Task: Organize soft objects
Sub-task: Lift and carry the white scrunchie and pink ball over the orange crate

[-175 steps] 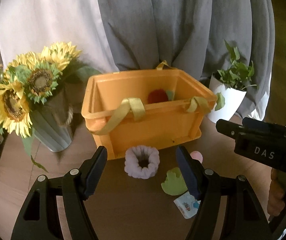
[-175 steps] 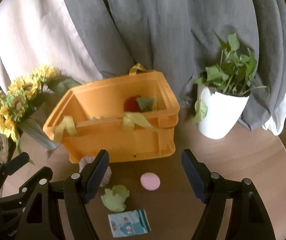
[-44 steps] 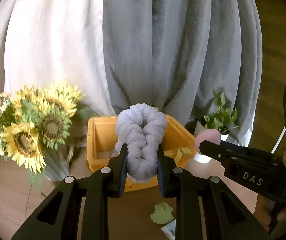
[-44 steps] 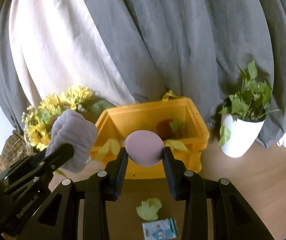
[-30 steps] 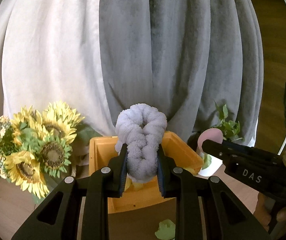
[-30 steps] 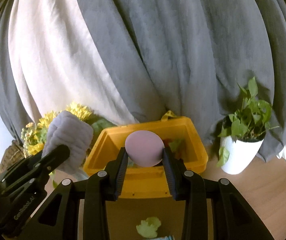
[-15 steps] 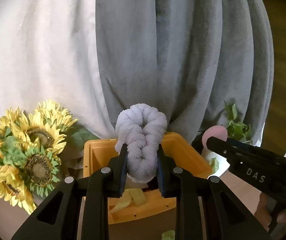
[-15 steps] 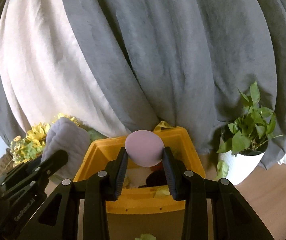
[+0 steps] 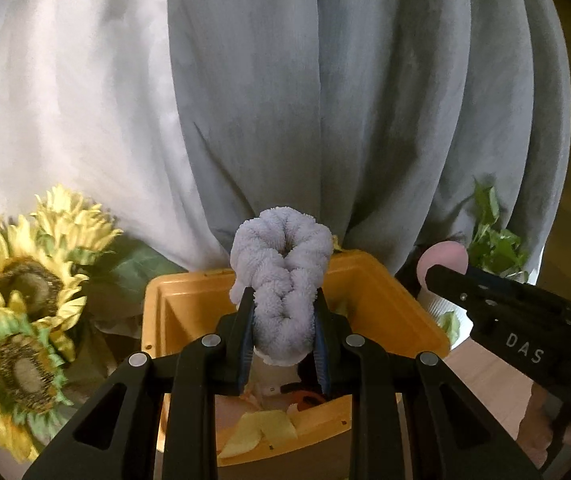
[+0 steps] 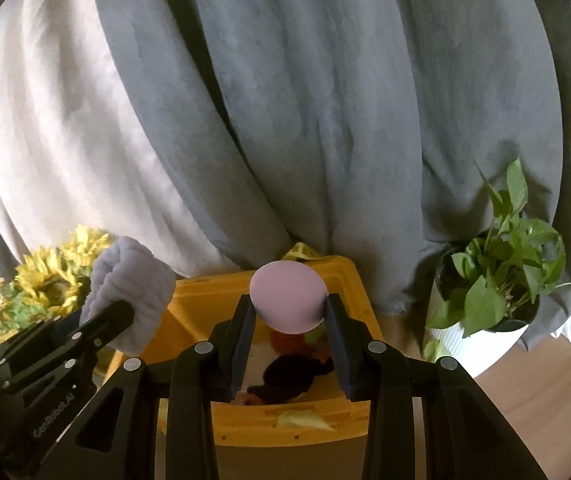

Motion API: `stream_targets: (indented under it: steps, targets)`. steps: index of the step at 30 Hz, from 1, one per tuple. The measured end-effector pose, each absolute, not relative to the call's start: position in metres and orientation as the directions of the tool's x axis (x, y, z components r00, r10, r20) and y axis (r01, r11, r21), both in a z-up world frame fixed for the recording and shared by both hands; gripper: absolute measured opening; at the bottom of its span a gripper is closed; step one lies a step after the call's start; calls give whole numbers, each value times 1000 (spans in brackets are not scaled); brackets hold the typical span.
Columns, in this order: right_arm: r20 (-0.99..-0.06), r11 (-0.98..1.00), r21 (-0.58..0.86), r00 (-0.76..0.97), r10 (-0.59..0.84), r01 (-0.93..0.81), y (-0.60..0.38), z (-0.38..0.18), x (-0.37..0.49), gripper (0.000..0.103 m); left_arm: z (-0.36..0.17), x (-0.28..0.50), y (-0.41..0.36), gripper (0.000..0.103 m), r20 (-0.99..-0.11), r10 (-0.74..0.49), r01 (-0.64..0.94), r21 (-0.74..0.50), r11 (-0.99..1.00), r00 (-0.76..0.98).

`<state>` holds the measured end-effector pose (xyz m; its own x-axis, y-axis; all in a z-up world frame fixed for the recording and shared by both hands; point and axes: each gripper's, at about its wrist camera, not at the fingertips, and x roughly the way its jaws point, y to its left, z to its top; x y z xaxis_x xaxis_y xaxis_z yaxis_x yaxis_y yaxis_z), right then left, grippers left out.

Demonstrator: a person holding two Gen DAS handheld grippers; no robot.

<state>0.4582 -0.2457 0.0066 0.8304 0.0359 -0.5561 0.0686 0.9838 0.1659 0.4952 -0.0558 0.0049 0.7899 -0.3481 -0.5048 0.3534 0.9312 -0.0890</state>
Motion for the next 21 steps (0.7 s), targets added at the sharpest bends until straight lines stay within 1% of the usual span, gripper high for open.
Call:
stream_targets:
  steps: [9,14,18,21]
  targets:
    - [-620,987,126,785,3,96,-253,-17,485,37,-28,532,-73,26,-606,-333,352,-92,932,723]
    - [-657,989,118,754,11,88,-255,-33,501,37,-46,547,-77,26,-659,-324,346,-103,933,678]
    - [-669,990,108,743,8,88,-256,-42,507,37,-56,556,-80,26,-683,-324,349,-107,931,654]
    - [-685,989,116,728,14,91,-257,-49,513,37,-61,561,-84,26,-692,-308,346,-89,934,653]
